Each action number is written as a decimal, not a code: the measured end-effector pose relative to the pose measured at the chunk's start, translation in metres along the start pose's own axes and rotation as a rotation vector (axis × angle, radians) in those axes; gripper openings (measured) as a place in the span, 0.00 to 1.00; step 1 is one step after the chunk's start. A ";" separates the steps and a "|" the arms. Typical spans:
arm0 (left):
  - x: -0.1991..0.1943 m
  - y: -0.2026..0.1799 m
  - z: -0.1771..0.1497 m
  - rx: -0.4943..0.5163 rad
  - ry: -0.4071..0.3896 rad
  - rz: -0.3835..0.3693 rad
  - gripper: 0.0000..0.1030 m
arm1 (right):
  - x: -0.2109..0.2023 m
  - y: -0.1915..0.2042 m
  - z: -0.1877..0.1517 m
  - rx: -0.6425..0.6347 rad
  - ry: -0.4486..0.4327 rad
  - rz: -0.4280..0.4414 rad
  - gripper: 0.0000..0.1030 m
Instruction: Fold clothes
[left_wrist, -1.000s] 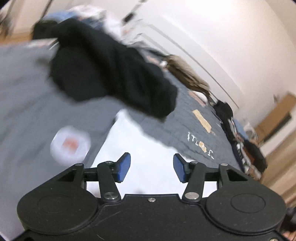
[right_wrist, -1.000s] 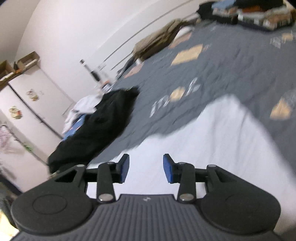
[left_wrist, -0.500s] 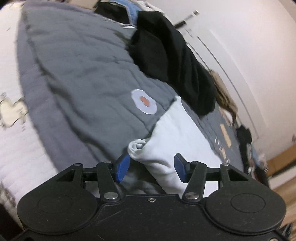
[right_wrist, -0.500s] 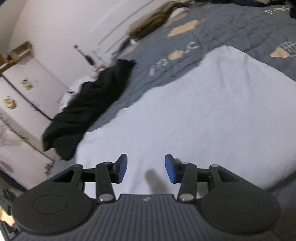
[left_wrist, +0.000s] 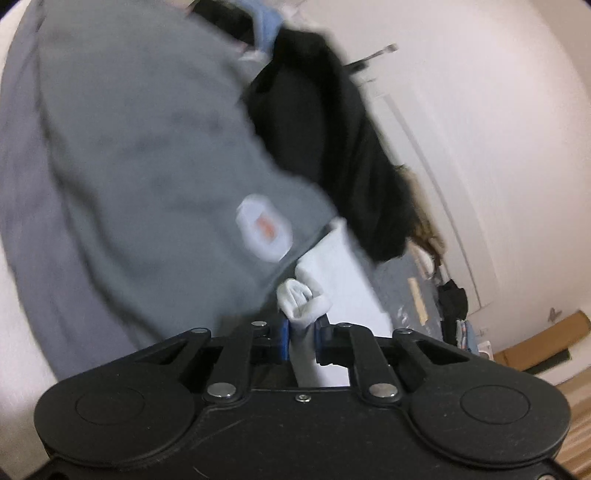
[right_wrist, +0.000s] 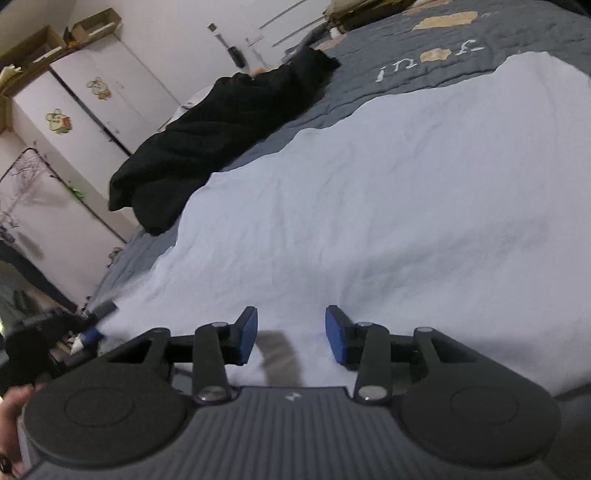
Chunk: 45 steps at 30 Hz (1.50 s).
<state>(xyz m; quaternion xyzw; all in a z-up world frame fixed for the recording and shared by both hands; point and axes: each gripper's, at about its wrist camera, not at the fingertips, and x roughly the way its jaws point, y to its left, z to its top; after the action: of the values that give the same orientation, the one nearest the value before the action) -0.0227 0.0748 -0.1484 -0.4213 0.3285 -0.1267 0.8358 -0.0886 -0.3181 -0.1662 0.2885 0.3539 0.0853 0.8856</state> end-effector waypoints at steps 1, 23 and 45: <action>-0.002 -0.003 0.002 0.021 0.004 -0.004 0.13 | 0.000 -0.001 0.001 -0.002 0.001 0.002 0.34; -0.005 -0.009 -0.049 0.104 0.131 0.054 0.54 | -0.047 0.017 0.003 0.076 -0.101 -0.031 0.33; 0.037 -0.014 -0.065 0.079 0.114 0.103 0.59 | -0.127 -0.071 -0.056 0.616 -0.320 -0.173 0.56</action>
<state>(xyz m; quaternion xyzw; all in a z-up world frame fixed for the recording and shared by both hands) -0.0362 0.0077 -0.1814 -0.3625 0.3914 -0.1201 0.8373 -0.2236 -0.3969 -0.1658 0.5206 0.2431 -0.1469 0.8052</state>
